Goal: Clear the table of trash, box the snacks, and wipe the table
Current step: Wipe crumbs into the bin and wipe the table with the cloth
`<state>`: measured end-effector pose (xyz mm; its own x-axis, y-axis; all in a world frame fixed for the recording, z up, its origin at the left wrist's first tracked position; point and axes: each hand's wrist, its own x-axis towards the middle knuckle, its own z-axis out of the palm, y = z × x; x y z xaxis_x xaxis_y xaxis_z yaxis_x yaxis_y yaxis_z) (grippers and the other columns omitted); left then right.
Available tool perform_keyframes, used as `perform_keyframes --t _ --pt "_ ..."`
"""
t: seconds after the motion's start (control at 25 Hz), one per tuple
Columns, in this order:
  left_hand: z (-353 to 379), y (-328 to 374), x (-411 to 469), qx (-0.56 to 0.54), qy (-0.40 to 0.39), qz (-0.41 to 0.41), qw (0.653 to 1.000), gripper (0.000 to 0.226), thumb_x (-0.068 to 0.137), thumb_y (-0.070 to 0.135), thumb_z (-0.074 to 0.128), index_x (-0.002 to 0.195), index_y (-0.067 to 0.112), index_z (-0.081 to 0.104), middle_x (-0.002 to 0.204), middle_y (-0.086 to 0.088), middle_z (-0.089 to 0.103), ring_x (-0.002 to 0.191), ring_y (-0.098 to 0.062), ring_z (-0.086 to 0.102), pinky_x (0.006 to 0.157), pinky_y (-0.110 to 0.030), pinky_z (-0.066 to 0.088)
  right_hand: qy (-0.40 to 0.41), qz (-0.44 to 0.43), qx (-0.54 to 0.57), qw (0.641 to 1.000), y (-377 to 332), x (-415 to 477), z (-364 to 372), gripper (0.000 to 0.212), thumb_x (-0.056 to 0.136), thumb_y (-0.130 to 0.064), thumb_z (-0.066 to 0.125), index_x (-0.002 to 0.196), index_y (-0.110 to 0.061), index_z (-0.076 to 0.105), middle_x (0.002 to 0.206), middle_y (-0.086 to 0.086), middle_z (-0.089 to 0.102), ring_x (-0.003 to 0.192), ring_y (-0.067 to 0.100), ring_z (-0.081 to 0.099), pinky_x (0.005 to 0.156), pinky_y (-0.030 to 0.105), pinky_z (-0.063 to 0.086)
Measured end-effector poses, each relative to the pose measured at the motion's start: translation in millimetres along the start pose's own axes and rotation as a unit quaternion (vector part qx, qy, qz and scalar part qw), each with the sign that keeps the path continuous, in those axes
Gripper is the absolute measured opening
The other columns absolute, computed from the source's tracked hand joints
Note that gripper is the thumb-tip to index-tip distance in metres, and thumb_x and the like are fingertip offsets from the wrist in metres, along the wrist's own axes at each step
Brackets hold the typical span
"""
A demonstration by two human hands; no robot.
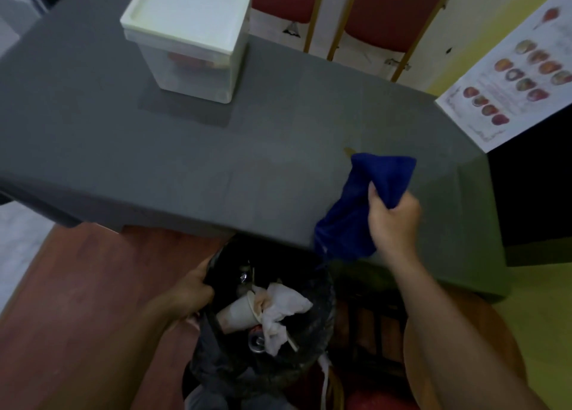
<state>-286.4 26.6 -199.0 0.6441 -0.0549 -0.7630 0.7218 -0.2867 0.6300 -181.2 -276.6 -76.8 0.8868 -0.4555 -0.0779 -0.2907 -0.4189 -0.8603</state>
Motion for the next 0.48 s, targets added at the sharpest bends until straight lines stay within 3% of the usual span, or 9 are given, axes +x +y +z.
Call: perform_keyframes --t 0.08,0.16,0.24,0.28,0.36,0.48 --pt "-1.1 -1.9 -0.5 -0.003 0.009 -0.006 1.0 0.084 0.067 -0.019 0.043 0.137 0.027 0.046 0.12 -0.01 0.064 0.111 -0.031 0.061 0.091 -0.049 0.054 -0.062 -0.013 -0.085 0.994 11.8 21.7 11.3 0.016 0.096 -0.026 0.063 0.083 -0.016 0.065 0.079 -0.001 0.067 0.079 0.02 0.065 0.07 0.03 0.044" --pt "-0.5 -3.7 -1.9 -0.01 0.006 0.003 1.0 0.084 0.064 -0.016 0.044 0.133 0.032 0.047 0.12 -0.008 0.065 0.113 -0.032 0.061 0.094 -0.054 0.053 -0.146 -0.053 -0.21 0.965 33.5 26.8 33.5 0.014 0.094 -0.024 0.063 0.104 -0.016 0.069 0.104 0.007 0.072 0.103 0.029 0.065 0.081 0.03 0.044" --pt "-0.9 -5.1 -0.1 -0.017 0.001 0.002 1.0 0.088 0.061 -0.012 0.044 0.136 0.033 0.046 0.118 -0.007 0.066 0.111 -0.033 0.063 0.092 -0.058 0.053 -0.206 -0.155 -0.363 0.895 56.6 12.7 52.7 0.041 0.09 -0.018 0.064 0.131 -0.02 0.062 0.146 0.01 0.055 0.133 0.034 0.049 0.103 0.04 0.042" --pt "-0.3 -5.0 -0.2 -0.023 0.0 -0.003 1.0 0.091 0.057 -0.008 0.044 0.136 0.037 0.045 0.115 -0.007 0.068 0.106 -0.034 0.065 0.087 -0.062 0.054 -0.204 -0.188 -0.402 0.873 65.6 1.2 57.8 0.052 0.086 -0.014 0.065 0.137 -0.022 0.059 0.156 0.009 0.044 0.14 0.035 0.041 0.111 0.047 0.038" --pt "1.6 -3.5 -0.9 -0.037 0.002 -0.008 0.999 0.091 0.054 -0.004 0.043 0.133 0.042 0.044 0.114 -0.007 0.068 0.102 -0.033 0.066 0.085 -0.063 0.054 -0.19 -0.223 -0.392 0.872 73.2 -30.5 60.3 0.061 0.079 -0.004 0.068 0.137 -0.02 0.06 0.158 0.009 0.041 0.14 0.037 0.039 0.113 0.053 0.037" --pt "2.8 2.5 -6.8 -0.028 -0.001 0.003 1.0 0.089 0.058 -0.007 0.044 0.136 0.037 0.041 0.126 -0.011 0.063 0.111 -0.026 0.06 0.096 -0.048 0.053 -0.239 -0.288 -0.311 0.874 82.6 -79.8 60.7 0.063 0.073 0.005 0.068 0.132 -0.017 0.065 0.148 0.011 0.053 0.13 0.033 0.049 0.111 0.045 0.041"
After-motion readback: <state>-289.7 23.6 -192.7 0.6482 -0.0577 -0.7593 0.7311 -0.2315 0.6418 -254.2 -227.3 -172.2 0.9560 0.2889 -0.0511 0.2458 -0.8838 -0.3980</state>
